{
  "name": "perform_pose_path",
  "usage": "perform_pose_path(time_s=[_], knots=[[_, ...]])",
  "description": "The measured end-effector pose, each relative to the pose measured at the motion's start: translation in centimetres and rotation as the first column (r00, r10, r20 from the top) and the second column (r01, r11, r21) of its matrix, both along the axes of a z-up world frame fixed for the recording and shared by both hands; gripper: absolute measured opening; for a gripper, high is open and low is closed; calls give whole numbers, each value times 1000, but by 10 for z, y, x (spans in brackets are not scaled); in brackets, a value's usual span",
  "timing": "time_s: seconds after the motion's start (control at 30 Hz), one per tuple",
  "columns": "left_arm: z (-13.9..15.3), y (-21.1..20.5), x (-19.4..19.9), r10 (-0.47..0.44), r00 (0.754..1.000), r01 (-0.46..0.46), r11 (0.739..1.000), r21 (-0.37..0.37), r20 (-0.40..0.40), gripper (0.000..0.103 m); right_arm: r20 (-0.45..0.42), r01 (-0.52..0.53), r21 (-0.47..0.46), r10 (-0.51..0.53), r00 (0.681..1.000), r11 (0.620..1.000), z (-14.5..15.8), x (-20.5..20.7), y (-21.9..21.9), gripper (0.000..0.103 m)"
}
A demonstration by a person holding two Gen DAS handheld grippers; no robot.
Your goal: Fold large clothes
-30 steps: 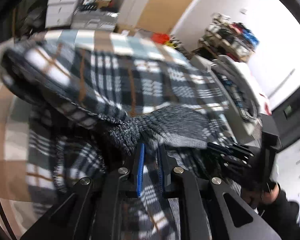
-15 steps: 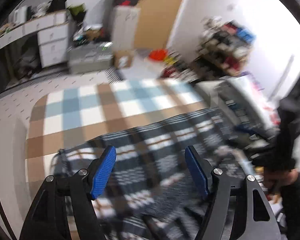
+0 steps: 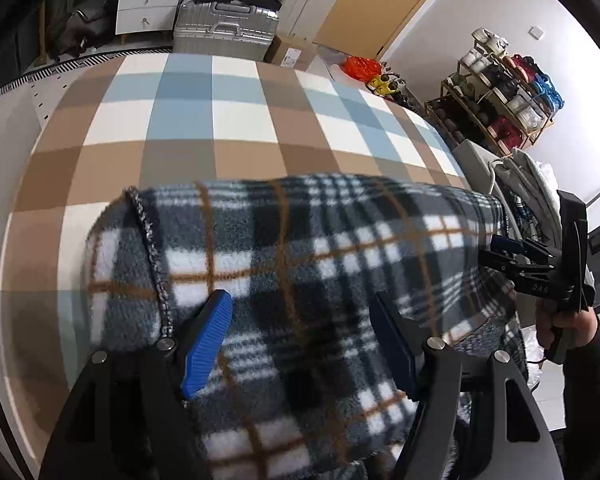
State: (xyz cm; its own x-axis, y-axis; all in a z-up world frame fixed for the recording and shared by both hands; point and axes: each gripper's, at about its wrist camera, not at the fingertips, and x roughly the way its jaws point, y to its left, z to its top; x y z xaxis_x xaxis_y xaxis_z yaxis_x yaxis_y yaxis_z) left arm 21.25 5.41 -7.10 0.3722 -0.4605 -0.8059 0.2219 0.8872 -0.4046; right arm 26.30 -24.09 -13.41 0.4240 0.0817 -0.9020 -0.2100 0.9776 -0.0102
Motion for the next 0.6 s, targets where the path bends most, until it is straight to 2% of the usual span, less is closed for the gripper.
perform_pose_path(time_s=[0.13, 0.23, 0.33, 0.4, 0.47, 0.53, 0.6], knots=[[5, -7, -11, 3, 999, -4, 999, 38, 37, 66, -63, 6, -5, -6, 998, 1000, -21, 0, -6, 78], [4, -15, -14, -39, 997, 31, 994, 107, 71, 67, -23, -4, 2, 4, 1000, 1000, -25, -6, -8, 80], [21, -16, -16, -42, 997, 33, 990, 140, 60, 67, -50, -4, -19, 3, 999, 1000, -23, -6, -6, 79], [41, -19, -20, -60, 994, 50, 993, 109, 91, 67, -88, 11, -36, -14, 996, 999, -12, -1, -3, 78], [71, -33, -30, -113, 975, 106, 993, 48, 190, 67, -73, 10, 10, -9, 997, 1000, 12, 5, 3, 79], [87, -61, -33, -195, 955, 181, 980, 79, 225, 67, -11, -8, 43, 8, 1000, 999, 37, 11, 14, 80], [88, -87, -27, -239, 947, 217, 969, 119, 215, 67, 20, -12, 1, 12, 1000, 1000, 53, 23, 29, 89]])
